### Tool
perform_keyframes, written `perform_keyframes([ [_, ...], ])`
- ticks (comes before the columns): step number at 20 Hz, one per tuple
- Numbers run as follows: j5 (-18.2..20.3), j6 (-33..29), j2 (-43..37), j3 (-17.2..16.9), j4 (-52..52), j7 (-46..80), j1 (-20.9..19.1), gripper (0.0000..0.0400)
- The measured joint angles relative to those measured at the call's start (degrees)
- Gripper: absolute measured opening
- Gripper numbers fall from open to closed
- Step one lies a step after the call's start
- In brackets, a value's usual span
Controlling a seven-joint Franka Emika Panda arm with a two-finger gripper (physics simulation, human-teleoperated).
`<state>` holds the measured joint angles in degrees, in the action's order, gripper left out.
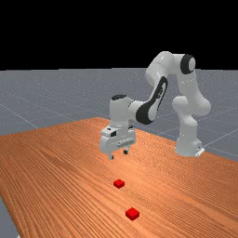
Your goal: Stack all the cube
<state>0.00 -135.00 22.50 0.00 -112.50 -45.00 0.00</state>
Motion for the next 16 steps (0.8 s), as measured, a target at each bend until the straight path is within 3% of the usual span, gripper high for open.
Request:
perform_keyframes([
  [1,0.00,0.00,0.00,0.00,0.00,0.00,0.00,0.0249],
  [3,0.44,0.17,-0.24,-0.26,-0.37,1.75,0.15,0.0344],
  [5,0.60,0.22,-0.33,-0.37,-0.51,2.39,0.16,0.0379],
  [6,1.17,-0.56,-4.81,-1.99,-7.66,11.96,1.20,0.0232],
  [7,2.13,-0.03,-7.62,-3.45,-11.98,21.41,1.86,0.0142],
  [8,3.51,1.13,-8.99,-4.68,-14.06,30.77,2.33,0.0087],
  [10,7.37,3.92,-9.73,-6.67,-15.09,49.17,3.05,0.0033],
  [12,11.84,5.85,-9.71,-8.06,-14.99,64.07,3.34,0.0012],
  [16,15.07,6.64,-9.76,-8.70,-15.10,71.46,3.09,0.0002],
])
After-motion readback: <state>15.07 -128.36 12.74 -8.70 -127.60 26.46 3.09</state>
